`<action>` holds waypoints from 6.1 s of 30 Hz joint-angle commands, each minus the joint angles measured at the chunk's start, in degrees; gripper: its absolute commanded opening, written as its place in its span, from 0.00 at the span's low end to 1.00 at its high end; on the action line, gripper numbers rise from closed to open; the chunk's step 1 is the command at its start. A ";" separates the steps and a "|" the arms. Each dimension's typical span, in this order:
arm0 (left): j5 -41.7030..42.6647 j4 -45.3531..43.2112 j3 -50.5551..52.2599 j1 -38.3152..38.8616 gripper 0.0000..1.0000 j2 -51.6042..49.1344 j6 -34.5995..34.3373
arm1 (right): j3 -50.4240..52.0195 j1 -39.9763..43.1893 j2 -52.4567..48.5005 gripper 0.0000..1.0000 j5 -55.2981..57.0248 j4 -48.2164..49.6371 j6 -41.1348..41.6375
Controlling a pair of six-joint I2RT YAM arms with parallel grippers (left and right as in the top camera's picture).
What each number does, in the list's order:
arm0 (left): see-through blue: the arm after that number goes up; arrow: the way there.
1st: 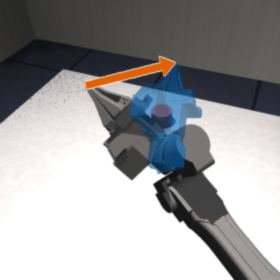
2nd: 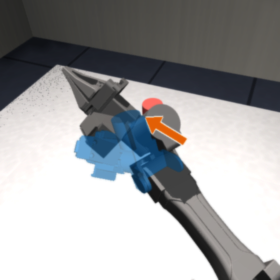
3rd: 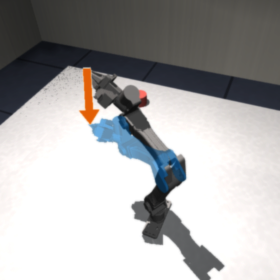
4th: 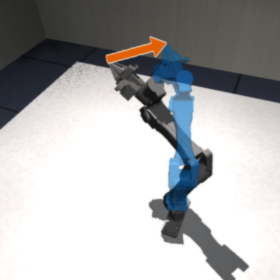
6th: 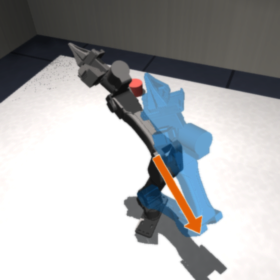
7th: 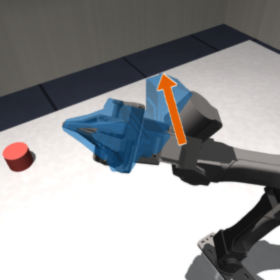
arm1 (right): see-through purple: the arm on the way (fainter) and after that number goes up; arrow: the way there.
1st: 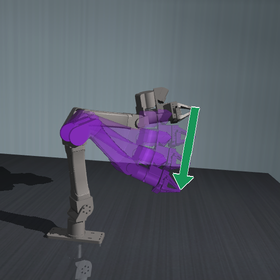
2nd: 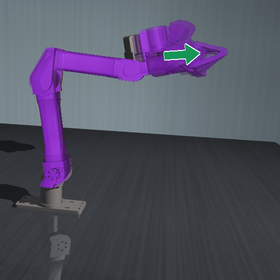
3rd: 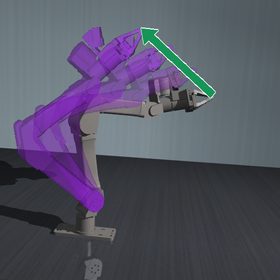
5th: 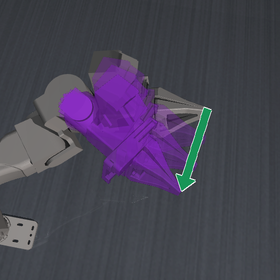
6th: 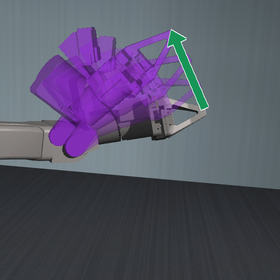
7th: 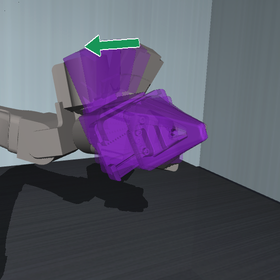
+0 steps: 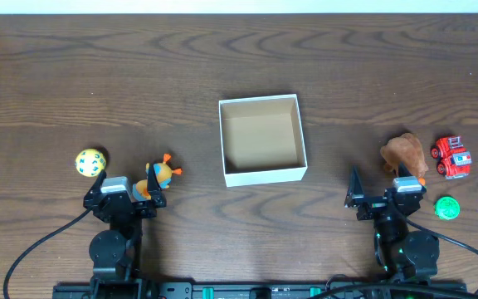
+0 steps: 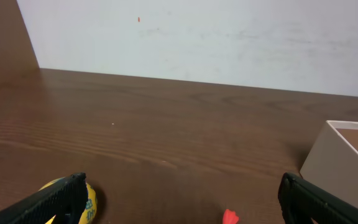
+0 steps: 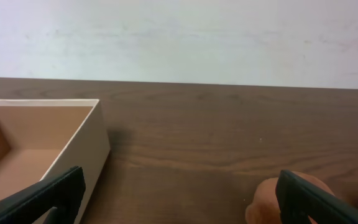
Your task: Pack container
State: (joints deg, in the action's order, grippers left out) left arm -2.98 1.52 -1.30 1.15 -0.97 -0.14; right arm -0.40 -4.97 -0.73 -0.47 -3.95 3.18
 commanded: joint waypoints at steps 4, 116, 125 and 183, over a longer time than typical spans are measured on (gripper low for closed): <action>-0.68 2.34 1.07 -0.22 0.98 -0.07 0.35 | 0.09 0.42 0.35 0.99 -0.42 -0.24 -0.04; 4.17 44.98 -49.46 -0.22 0.98 -38.03 -10.25 | -62.38 9.46 -50.14 0.99 -1.14 -49.05 1.75; 8.41 46.47 -51.54 -0.22 0.98 -41.51 -10.27 | -90.51 23.98 -76.35 0.99 -4.04 -71.12 -16.55; 8.37 46.42 -51.54 -0.22 0.98 -41.64 -10.25 | -83.14 42.07 -114.29 0.95 -3.02 -52.94 -28.57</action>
State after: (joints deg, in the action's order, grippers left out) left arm 4.78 47.81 -51.68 1.13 -42.65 -10.33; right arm -83.92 36.75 -114.61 -3.01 -57.25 -24.25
